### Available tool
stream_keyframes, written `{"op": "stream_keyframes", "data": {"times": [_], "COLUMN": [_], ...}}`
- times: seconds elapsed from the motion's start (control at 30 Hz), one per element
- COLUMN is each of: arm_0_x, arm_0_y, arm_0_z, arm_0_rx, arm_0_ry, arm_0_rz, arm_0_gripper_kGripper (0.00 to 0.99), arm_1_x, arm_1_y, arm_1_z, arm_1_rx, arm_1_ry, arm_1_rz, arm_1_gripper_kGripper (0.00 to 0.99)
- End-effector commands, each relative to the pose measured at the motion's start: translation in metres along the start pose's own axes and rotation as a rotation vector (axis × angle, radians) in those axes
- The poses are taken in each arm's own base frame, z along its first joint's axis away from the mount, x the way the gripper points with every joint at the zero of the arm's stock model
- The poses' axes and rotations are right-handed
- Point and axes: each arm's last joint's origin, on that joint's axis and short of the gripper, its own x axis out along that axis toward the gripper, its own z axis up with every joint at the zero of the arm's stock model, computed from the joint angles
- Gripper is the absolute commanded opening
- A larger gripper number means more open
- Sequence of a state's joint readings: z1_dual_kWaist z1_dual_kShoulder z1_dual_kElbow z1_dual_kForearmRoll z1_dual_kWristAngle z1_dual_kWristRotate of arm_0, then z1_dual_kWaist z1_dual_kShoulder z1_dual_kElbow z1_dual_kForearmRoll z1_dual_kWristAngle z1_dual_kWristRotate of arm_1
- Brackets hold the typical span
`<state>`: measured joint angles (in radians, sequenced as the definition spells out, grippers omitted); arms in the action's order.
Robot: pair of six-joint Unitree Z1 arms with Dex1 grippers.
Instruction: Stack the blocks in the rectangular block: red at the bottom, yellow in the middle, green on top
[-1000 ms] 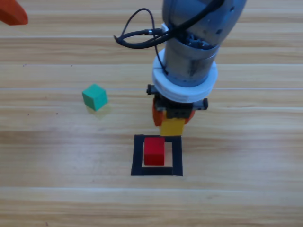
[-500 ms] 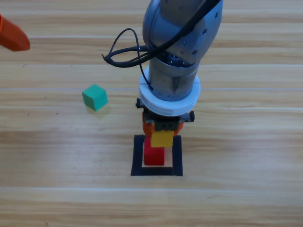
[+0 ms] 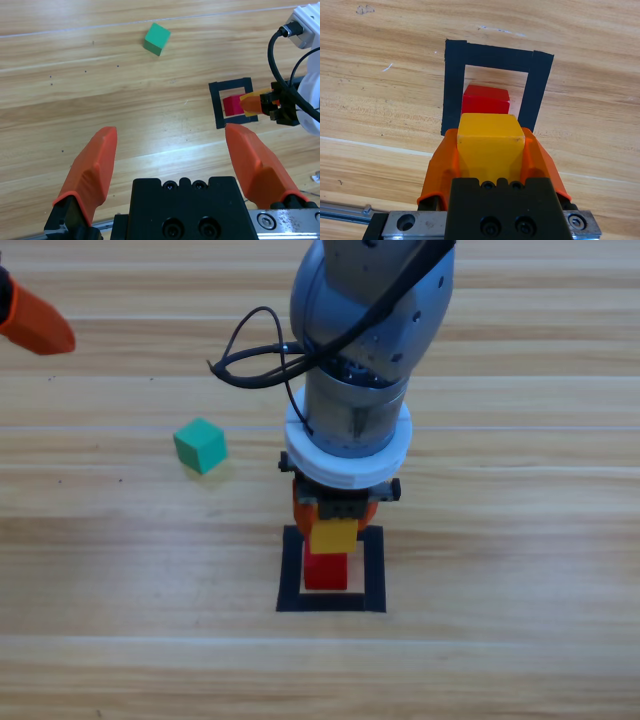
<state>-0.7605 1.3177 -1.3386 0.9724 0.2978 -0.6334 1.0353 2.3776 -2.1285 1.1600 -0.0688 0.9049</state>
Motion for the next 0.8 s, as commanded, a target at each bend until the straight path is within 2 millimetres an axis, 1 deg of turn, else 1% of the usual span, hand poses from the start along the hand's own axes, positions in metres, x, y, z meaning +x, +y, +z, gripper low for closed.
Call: {"op": "stream_keyframes", "data": {"times": [0.03,0.8], "arm_0_x": [0.001,0.006], "arm_0_y": [0.006,0.007], "arm_0_z": [-0.004,-0.008], "arm_0_rx": [-0.03,-0.03], "arm_0_ry": [-0.004,0.008], "arm_0_rz": [-0.006,-0.002], "arm_0_gripper_kGripper": [0.923,0.923], "arm_1_x": [0.032,0.043], "arm_1_y": [0.012,0.014], "arm_1_z": [-0.011,-0.011], "arm_1_rx": [-0.03,-0.028], "arm_1_ry": [0.05,0.061], "arm_1_rz": [-0.047,-0.058], "arm_1_gripper_kGripper": [0.064,0.066]}}
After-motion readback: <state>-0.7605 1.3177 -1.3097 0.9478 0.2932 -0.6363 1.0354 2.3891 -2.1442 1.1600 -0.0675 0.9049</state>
